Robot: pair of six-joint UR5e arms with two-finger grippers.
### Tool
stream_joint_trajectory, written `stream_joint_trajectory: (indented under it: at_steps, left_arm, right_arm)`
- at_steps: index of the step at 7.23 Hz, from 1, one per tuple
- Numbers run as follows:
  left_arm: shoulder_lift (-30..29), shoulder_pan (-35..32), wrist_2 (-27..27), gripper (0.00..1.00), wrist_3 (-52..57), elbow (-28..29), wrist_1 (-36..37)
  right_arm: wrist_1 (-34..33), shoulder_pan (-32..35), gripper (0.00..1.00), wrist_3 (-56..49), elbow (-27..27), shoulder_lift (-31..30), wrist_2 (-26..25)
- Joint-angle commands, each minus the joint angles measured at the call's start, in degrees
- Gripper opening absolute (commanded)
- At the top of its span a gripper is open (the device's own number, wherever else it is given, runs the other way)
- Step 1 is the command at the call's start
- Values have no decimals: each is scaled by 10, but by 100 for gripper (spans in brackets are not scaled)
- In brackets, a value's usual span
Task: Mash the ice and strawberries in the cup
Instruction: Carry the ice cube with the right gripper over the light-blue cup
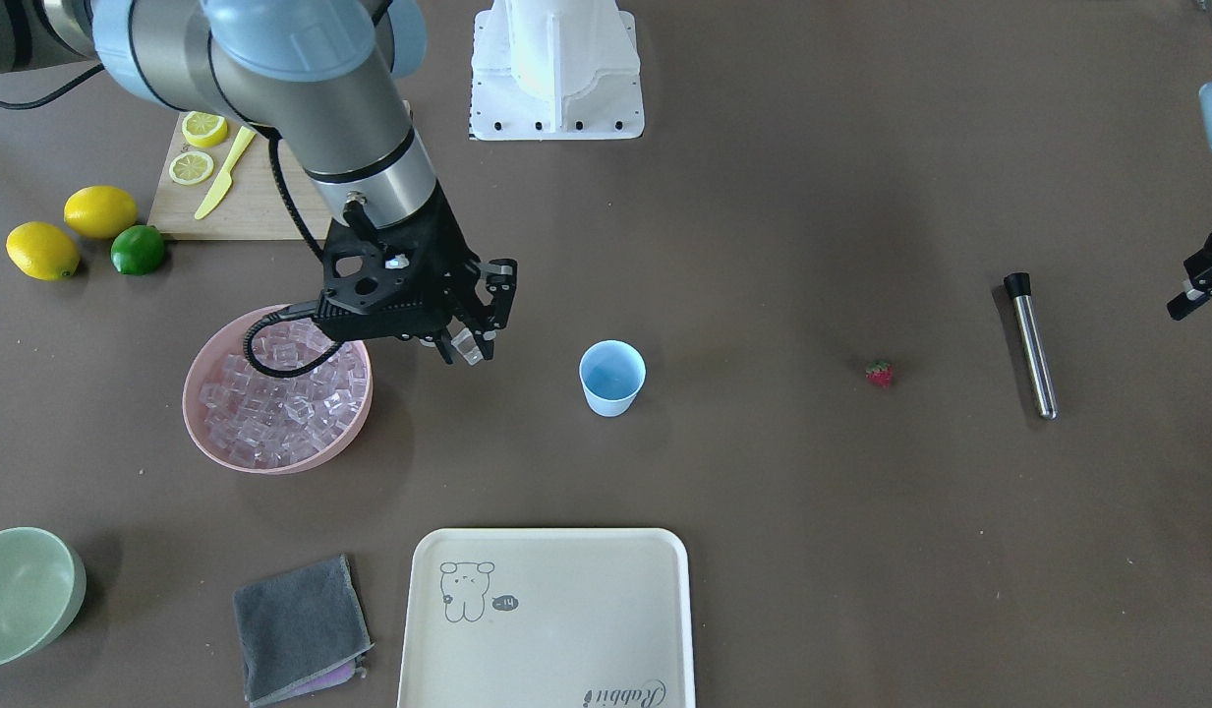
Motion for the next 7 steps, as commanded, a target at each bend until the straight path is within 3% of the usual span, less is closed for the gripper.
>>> stream_joint_trajectory:
  at_steps: [1,3,6,7]
  left_arm:
    - [-3,1,0,97,-2,1,-1]
    - [1,1,0,97,2,2,0]
    - [5,1,-1,97,-2,35,-40]
    - [12,1,-1,97,-2,33,-41]
  right_arm:
    - [3,-54,0,40,-46,51,-58]
    - [4,-105,0,48,-70,52,-136]
    - [21,-123,0,68,-138,102,-167]
    - [78,-128,0,75,-180,104,-180]
